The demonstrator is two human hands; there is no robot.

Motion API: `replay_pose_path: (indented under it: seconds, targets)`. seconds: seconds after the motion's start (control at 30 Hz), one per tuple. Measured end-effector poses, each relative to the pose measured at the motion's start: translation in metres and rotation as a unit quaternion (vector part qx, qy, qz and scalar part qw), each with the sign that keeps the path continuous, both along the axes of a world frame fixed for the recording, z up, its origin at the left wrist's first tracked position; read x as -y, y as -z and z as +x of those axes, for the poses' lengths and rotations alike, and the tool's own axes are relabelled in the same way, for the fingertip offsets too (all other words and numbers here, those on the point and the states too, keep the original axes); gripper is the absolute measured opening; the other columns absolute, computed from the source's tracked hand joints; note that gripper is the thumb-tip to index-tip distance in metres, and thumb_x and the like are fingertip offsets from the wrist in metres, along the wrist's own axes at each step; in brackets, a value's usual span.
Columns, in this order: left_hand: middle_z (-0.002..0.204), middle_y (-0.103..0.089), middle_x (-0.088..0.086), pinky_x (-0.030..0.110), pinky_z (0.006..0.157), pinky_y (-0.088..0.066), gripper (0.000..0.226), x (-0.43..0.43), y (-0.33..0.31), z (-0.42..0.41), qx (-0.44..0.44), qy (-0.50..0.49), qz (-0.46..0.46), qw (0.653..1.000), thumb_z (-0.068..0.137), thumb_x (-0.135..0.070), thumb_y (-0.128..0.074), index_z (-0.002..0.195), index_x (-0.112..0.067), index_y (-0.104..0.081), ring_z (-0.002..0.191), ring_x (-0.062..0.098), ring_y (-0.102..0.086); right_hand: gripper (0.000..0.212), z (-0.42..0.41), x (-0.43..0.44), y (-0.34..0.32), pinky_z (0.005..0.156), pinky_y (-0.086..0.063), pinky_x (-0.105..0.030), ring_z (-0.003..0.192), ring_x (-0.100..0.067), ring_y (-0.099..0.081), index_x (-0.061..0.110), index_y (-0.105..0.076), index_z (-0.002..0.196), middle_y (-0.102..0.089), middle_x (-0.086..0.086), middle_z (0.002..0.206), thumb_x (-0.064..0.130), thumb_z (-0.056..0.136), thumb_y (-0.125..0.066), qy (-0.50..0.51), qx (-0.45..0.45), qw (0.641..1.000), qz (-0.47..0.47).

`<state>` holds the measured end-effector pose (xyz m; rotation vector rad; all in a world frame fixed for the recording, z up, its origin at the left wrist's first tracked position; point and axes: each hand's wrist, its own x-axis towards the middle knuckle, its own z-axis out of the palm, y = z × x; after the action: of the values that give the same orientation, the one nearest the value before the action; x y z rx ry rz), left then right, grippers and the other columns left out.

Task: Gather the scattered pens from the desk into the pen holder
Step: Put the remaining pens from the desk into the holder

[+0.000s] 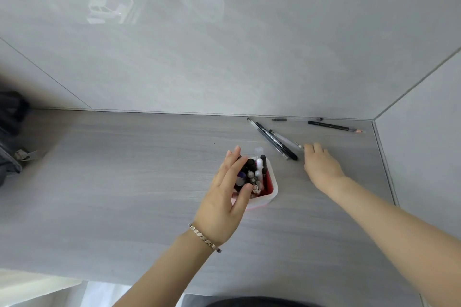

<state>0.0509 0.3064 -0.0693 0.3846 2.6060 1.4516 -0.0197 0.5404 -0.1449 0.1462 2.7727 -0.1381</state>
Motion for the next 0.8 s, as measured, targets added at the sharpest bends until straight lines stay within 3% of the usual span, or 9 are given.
replay_pose_path:
  seconds: [0.1, 0.2, 0.27, 0.33, 0.43, 0.57, 0.63, 0.7, 0.8]
  targets:
    - [0.140, -0.024, -0.025, 0.018, 0.104, -0.036, 0.056, -0.006, -0.004, 0.003, 0.038, -0.044, 0.042, 0.997, 0.084, -0.033, -0.049, 0.123, -0.053, -0.016, 0.126, -0.021, -0.021, 0.024, 0.023, -0.007, -0.019, 0.065, -0.038, -0.039, 0.085, -0.041, -0.055, 0.000, -0.046, 0.114, -0.048, -0.021, 0.107, 0.010, 0.093, -0.042, 0.080, -0.052, 0.984, -0.150]
    - [0.142, -0.028, -0.012, -0.002, 0.100, -0.020, 0.070, -0.012, -0.002, 0.001, 0.040, -0.029, 0.025, 0.998, 0.077, -0.035, -0.067, 0.125, -0.047, -0.017, 0.136, 0.000, -0.018, 0.014, 0.051, -0.015, -0.054, 0.059, -0.036, -0.031, 0.073, -0.033, -0.053, 0.007, -0.057, 0.099, -0.055, -0.005, 0.076, 0.017, 0.090, -0.051, 0.108, -0.149, 0.945, -0.270]
    - [0.137, -0.031, -0.012, -0.001, 0.104, -0.014, 0.068, -0.016, 0.005, -0.002, -0.013, -0.023, -0.002, 1.000, 0.068, -0.046, -0.063, 0.128, -0.036, -0.033, 0.138, 0.007, -0.017, 0.008, 0.068, -0.019, -0.086, 0.061, -0.041, -0.027, 0.073, -0.025, -0.057, 0.021, -0.059, 0.095, -0.063, 0.003, 0.074, 0.021, 0.087, -0.058, 0.150, -0.160, 0.915, -0.338]
    - [0.130, -0.038, -0.010, 0.005, 0.109, -0.017, 0.063, -0.016, 0.013, -0.007, -0.045, -0.019, -0.006, 0.999, 0.067, -0.045, -0.060, 0.123, -0.021, -0.049, 0.136, 0.012, -0.024, 0.009, 0.083, -0.023, -0.118, 0.059, -0.043, -0.012, 0.067, -0.012, -0.060, 0.031, -0.061, 0.081, -0.068, 0.009, 0.068, 0.023, 0.081, -0.064, 0.176, -0.174, 0.891, -0.381]
    - [0.124, -0.045, -0.006, 0.015, 0.112, -0.020, 0.055, -0.011, 0.017, -0.016, -0.073, 0.033, 0.003, 0.997, 0.067, -0.039, -0.063, 0.118, -0.019, -0.053, 0.132, 0.012, -0.029, 0.008, 0.094, -0.021, -0.157, 0.050, -0.038, -0.005, 0.057, -0.006, -0.055, 0.029, -0.067, 0.074, -0.067, 0.013, 0.068, 0.022, 0.072, -0.071, 0.163, -0.168, 0.894, -0.381]
    - [0.122, -0.047, -0.003, 0.012, 0.113, -0.017, 0.053, -0.007, 0.013, -0.026, -0.085, 0.100, 0.001, 0.991, 0.069, -0.035, -0.063, 0.117, -0.014, -0.055, 0.130, -0.009, -0.025, 0.007, 0.092, -0.003, -0.177, 0.050, -0.040, -0.016, 0.050, -0.006, -0.052, 0.027, -0.068, 0.064, -0.065, 0.007, 0.059, 0.024, 0.068, -0.072, 0.100, -0.064, 0.932, -0.343]
    - [0.123, -0.046, -0.002, 0.010, 0.112, -0.016, 0.054, -0.006, 0.012, -0.028, -0.078, 0.113, -0.004, 0.990, 0.069, -0.035, -0.064, 0.117, -0.013, -0.055, 0.131, -0.002, -0.027, 0.012, 0.084, 0.011, -0.176, 0.051, -0.042, -0.020, 0.054, -0.009, -0.056, 0.021, -0.067, 0.060, -0.065, 0.001, 0.056, 0.026, 0.071, -0.069, 0.075, -0.039, 0.946, -0.312]
    - [0.127, -0.044, -0.005, 0.006, 0.109, -0.018, 0.056, -0.004, 0.009, -0.026, -0.057, 0.109, 0.005, 0.992, 0.068, -0.036, -0.064, 0.120, -0.018, -0.051, 0.132, 0.005, -0.028, 0.018, 0.073, 0.029, -0.168, 0.051, -0.041, -0.024, 0.060, -0.015, -0.057, 0.018, -0.062, 0.063, -0.062, 0.004, 0.059, 0.027, 0.078, -0.064, 0.057, -0.034, 0.955, -0.289]
    - [0.138, -0.032, -0.011, 0.001, 0.103, -0.022, 0.075, -0.002, 0.005, -0.020, -0.027, 0.084, 0.026, 0.996, 0.064, -0.029, -0.072, 0.128, -0.034, -0.034, 0.132, -0.013, -0.021, 0.030, 0.058, 0.056, -0.146, 0.049, -0.031, -0.033, 0.065, -0.033, -0.054, 0.017, -0.040, 0.065, -0.057, -0.006, 0.062, 0.030, 0.090, -0.048, 0.009, -0.075, 0.969, -0.235]
